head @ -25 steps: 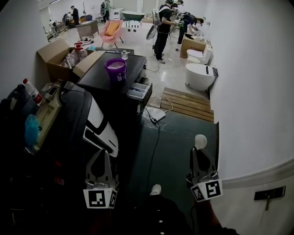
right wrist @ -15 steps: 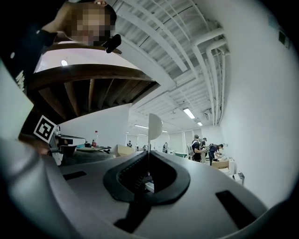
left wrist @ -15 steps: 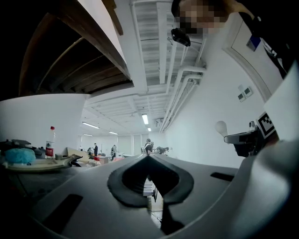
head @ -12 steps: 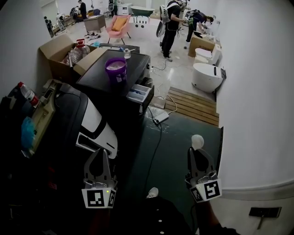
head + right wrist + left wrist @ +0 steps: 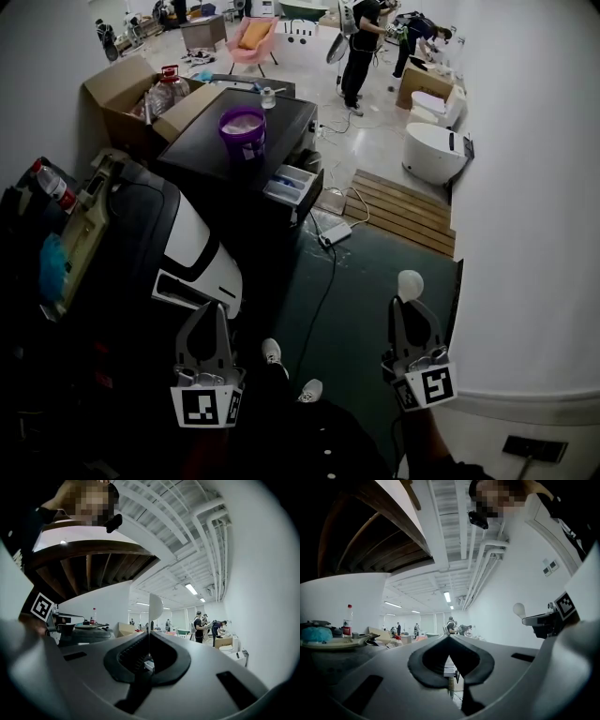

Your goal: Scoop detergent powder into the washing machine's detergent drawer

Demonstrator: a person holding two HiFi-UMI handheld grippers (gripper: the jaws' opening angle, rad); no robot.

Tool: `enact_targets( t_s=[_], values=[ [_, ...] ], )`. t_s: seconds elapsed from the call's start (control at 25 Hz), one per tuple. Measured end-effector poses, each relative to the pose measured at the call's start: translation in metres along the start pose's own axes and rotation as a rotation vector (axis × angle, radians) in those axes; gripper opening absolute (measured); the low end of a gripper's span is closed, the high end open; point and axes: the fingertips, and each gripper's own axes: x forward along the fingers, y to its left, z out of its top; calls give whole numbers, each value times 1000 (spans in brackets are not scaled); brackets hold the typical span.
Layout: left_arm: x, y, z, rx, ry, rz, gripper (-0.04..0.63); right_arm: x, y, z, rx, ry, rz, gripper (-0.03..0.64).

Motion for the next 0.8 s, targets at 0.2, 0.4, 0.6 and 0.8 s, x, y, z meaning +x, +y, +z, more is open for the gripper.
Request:
enact_targets(
  t_s=[0.2,0.4,0.6,0.8],
  values=[
    [26,17,-4,-17,-13,-5,14,25,-4,3,-3,-23,5,34],
    [61,34,-3,-17,-33,-17,14,62,-9,16,-7,-60,-8,34],
    [93,51,-5,-18,-44,-15,14,97,-14,19,1,-61,-24,34],
    [121,67,-10,-29,-42,-14,14,127,-18,15,0,-50,-27,34]
  ],
)
